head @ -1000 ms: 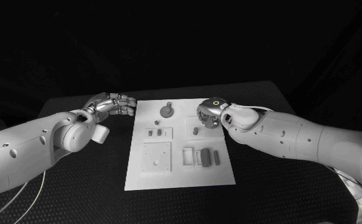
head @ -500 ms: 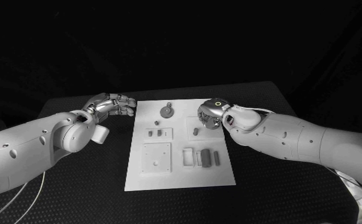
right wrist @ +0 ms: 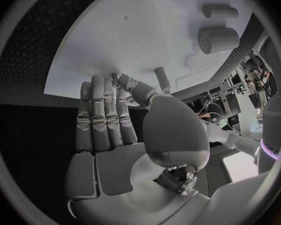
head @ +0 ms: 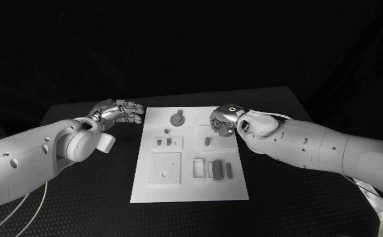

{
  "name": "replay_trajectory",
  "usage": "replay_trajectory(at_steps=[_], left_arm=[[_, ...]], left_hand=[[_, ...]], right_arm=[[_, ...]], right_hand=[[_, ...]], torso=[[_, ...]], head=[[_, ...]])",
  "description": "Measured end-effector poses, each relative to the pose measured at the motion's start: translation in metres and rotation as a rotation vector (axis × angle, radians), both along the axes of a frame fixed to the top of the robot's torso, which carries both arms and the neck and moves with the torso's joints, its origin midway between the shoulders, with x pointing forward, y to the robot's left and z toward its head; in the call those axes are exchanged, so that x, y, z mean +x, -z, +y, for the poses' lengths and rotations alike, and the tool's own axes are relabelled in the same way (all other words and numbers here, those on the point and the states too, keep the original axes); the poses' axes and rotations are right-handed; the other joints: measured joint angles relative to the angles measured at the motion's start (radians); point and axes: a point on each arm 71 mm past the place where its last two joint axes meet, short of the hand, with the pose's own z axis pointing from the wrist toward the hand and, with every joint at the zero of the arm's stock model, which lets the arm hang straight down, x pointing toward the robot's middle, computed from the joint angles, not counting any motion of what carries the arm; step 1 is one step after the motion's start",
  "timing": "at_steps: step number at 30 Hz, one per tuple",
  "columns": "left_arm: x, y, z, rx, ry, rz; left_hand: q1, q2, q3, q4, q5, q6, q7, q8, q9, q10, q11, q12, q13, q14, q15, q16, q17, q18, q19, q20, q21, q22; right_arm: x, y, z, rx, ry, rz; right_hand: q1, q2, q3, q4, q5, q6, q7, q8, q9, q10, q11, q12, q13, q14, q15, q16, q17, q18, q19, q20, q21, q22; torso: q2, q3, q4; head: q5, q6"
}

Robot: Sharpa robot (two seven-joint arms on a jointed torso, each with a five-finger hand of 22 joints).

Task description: Assemble the parts on the task board

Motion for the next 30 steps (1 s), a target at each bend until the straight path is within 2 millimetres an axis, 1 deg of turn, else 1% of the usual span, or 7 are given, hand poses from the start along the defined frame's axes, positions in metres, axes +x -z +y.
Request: replay_trajectory(at_steps=[9,20,22,24,25,30], left_arm=[[0.001,0.000,0.001,0.001,-0.003,0.000],[0.001,0.000,0.002,0.003,-0.006,0.001],[0.001,0.000,0.002,0.003,-0.006,0.001],[0.001,0.000,0.003,0.003,-0.006,0.001],[0.001,0.000,0.003,0.004,-0.007,0.001],[0.001,0.000,0.003,0.004,-0.008,0.001]], left_hand=[[0.000,0.000,0.000,0.000,0.000,0.000,0.000,0.000,0.000,0.000,0.000,0.000,0.000,0.000,0.000,0.000,0.000,0.000,0.000,0.000,0.000,0.000],[0.000,0.000,0.000,0.000,0.000,0.000,0.000,0.000,-0.001,0.000,0.000,0.000,-0.002,0.000,0.000,0.000,0.002,-0.001,0.000,0.000,-0.004,0.000],[0.000,0.000,0.000,0.000,0.000,0.000,0.000,0.000,-0.001,0.000,0.000,0.000,-0.002,0.000,0.000,0.000,0.002,0.002,0.000,0.000,-0.004,0.000],[0.000,0.000,0.000,0.000,0.000,0.000,0.000,0.000,-0.001,0.000,0.000,0.000,-0.002,0.000,0.000,0.000,0.002,0.005,0.000,0.000,-0.004,0.000],[0.000,0.000,0.000,0.000,0.000,0.000,0.000,0.000,-0.001,0.000,0.000,0.000,-0.002,0.000,0.000,0.000,0.002,0.009,0.000,0.000,-0.004,0.000],[0.000,0.000,0.000,0.000,0.000,0.000,0.000,0.000,-0.001,0.000,0.000,0.000,-0.003,0.000,0.000,0.000,0.003,0.010,0.000,0.000,-0.004,0.000]], right_arm=[[0.004,-0.010,0.002,0.009,-0.009,0.006],[0.005,-0.019,-0.003,0.003,-0.014,0.027],[0.004,-0.022,-0.004,0.007,-0.017,0.031],[0.003,-0.025,-0.003,0.017,-0.019,0.030],[0.003,-0.029,-0.003,0.029,-0.020,0.028],[0.004,-0.041,0.004,0.121,-0.033,0.020]], right_hand=[[-0.001,-0.001,-0.001,-0.001,0.000,0.000,0.000,0.000,-0.001,0.001,-0.001,0.000,-0.002,0.002,-0.001,0.000,0.001,0.000,0.000,0.000,0.000,0.000],[0.001,0.001,-0.001,-0.001,0.004,0.000,0.000,0.000,0.000,0.001,-0.001,0.000,-0.001,-0.001,-0.003,0.000,0.004,0.000,0.000,0.000,0.000,0.000],[0.001,0.001,-0.001,-0.001,0.004,0.000,0.000,0.000,0.000,0.001,-0.001,0.000,0.000,-0.001,-0.003,0.000,0.004,0.000,0.000,0.000,0.000,0.000],[0.001,0.001,-0.001,-0.001,0.004,0.000,0.000,0.000,0.000,0.001,-0.001,0.000,0.000,-0.001,-0.003,0.000,0.004,0.000,0.000,0.000,0.000,0.000],[0.001,0.001,-0.001,-0.001,0.004,0.000,0.000,0.000,0.000,0.001,-0.001,0.000,0.001,-0.001,-0.003,0.000,0.005,0.000,0.000,0.000,0.000,0.000],[0.001,0.001,-0.001,-0.001,0.004,0.000,0.000,0.000,0.002,0.001,-0.001,0.000,0.004,-0.001,-0.003,0.000,0.006,0.000,0.000,0.000,0.000,0.000]], torso=[[0.000,0.0000,0.0002],[0.000,-0.0003,0.0002],[0.000,-0.0003,0.0001],[0.000,-0.0003,-0.0001],[0.000,-0.0003,-0.0001],[0.000,-0.0005,-0.0002]], head=[[0.000,0.000],[0.000,-0.001],[0.000,-0.001],[0.001,-0.001],[0.001,-0.001],[0.006,-0.001]])
